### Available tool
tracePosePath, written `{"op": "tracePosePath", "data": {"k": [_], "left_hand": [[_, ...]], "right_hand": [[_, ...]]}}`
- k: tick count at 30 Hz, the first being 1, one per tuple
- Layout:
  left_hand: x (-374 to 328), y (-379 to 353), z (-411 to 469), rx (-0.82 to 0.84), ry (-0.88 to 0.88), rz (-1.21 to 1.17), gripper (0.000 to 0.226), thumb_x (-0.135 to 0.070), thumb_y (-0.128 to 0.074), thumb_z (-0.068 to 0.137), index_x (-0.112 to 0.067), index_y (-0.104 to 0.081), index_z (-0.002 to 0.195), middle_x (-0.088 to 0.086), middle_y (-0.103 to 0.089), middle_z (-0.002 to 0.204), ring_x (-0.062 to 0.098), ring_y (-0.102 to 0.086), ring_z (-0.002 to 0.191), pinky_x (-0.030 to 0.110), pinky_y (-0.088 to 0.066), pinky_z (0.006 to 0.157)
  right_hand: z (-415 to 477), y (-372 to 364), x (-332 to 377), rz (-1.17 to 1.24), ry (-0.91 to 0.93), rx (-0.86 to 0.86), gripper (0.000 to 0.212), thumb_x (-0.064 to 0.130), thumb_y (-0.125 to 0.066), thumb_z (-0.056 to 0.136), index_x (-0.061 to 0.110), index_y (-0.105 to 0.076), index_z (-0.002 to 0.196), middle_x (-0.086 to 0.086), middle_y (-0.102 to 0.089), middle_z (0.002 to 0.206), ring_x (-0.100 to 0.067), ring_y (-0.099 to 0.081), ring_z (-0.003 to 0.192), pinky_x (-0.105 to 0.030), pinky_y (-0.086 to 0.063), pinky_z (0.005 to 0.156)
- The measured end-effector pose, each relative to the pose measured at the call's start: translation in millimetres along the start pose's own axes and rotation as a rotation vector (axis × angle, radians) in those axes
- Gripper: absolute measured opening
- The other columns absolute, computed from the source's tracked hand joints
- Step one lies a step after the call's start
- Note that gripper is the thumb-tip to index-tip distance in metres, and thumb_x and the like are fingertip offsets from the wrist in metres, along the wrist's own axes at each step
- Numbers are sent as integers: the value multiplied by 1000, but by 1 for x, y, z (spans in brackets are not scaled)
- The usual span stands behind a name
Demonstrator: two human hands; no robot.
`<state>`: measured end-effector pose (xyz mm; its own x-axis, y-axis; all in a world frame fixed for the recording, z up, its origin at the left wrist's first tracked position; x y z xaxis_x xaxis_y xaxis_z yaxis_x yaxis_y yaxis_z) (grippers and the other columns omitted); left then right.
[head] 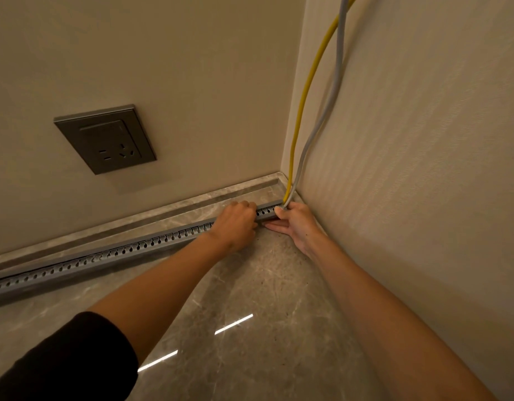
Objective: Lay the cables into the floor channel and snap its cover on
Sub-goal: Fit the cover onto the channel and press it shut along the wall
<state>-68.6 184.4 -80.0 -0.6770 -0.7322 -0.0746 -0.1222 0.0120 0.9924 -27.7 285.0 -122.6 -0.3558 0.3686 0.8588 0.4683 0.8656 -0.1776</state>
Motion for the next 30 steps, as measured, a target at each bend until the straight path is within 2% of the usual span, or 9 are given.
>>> {"op": "tracePosePath", "data": {"k": [6,10,12,15,16,18,21,25,30], "left_hand": [[1,2,1,-7,37,-74,30,-21,-48,96,-2,-51,118,18,-59,119,34,-55,108,40,-45,86],[1,2,1,-2,19,-86,30,-21,-47,96,-2,-51,120,18,-58,119,34,-55,107,39,-45,87],[2,3,0,1,18,-109,30,-21,-47,96,-1,-51,119,18,-59,119,33,-55,107,39,-45,87],[2,6,-1,3,24,-145,29,-21,-48,96,-1,-52,117,18,-59,118,33,-55,107,39,-44,86],[1,7,-1,9,23,-155,29,-21,-48,96,-1,-53,117,18,-59,118,33,-55,106,39,-44,86],[-1,7,-2,25,20,-176,29,-22,-49,96,-1,-55,115,19,-61,117,34,-56,105,39,-44,85],[-3,10,-2,42,20,-216,29,-23,-50,95,-2,-58,113,20,-63,114,35,-57,103,38,-45,82],[-2,14,-3,47,29,-257,28,-22,-51,94,-2,-60,110,21,-64,111,36,-58,100,36,-43,75],[-2,14,-2,27,46,-261,27,-22,-50,95,-2,-59,111,21,-63,110,34,-58,100,30,-34,69]], "right_hand": [[5,-1,1,-2,-3,-13,31,-6,-40,98,-12,-46,128,-25,-58,109,-34,-59,96,-40,-50,86],[7,-1,-1,11,-1,3,31,-4,-41,98,-10,-47,127,-21,-58,107,-25,-63,80,-40,-50,87],[7,-2,-1,32,6,-2,29,-4,-41,98,-9,-48,125,-22,-59,109,-26,-63,83,-39,-50,88],[6,-2,-4,234,3,-35,18,-2,-37,96,-2,-55,97,-20,-59,103,-26,-59,87,-42,-46,94],[6,-1,-5,354,-9,-59,22,1,-34,95,2,-54,86,-18,-58,95,-24,-57,82,-42,-47,91],[8,1,-5,509,4,-146,33,12,-31,95,5,-53,72,-14,-55,79,-23,-54,74,-35,-47,73],[7,1,-5,499,64,-344,44,24,-34,96,9,-51,59,-10,-55,64,-22,-52,60,-28,-41,58],[3,4,1,453,161,-553,45,18,-41,93,8,-51,51,-8,-52,56,-20,-50,50,-21,-41,48],[5,6,8,468,222,-637,49,13,-42,90,10,-47,41,-3,-48,42,-20,-46,45,-20,-37,43]]}}
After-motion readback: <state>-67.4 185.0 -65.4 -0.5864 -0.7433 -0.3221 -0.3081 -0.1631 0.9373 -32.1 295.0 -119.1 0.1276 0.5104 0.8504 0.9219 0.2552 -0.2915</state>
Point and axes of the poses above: each hand's wrist, its own z-axis towards the middle knuckle, its own y-axis out of the back of the hand, x = y × z, the point moved 7 cm from there along z, towards the middle knuckle
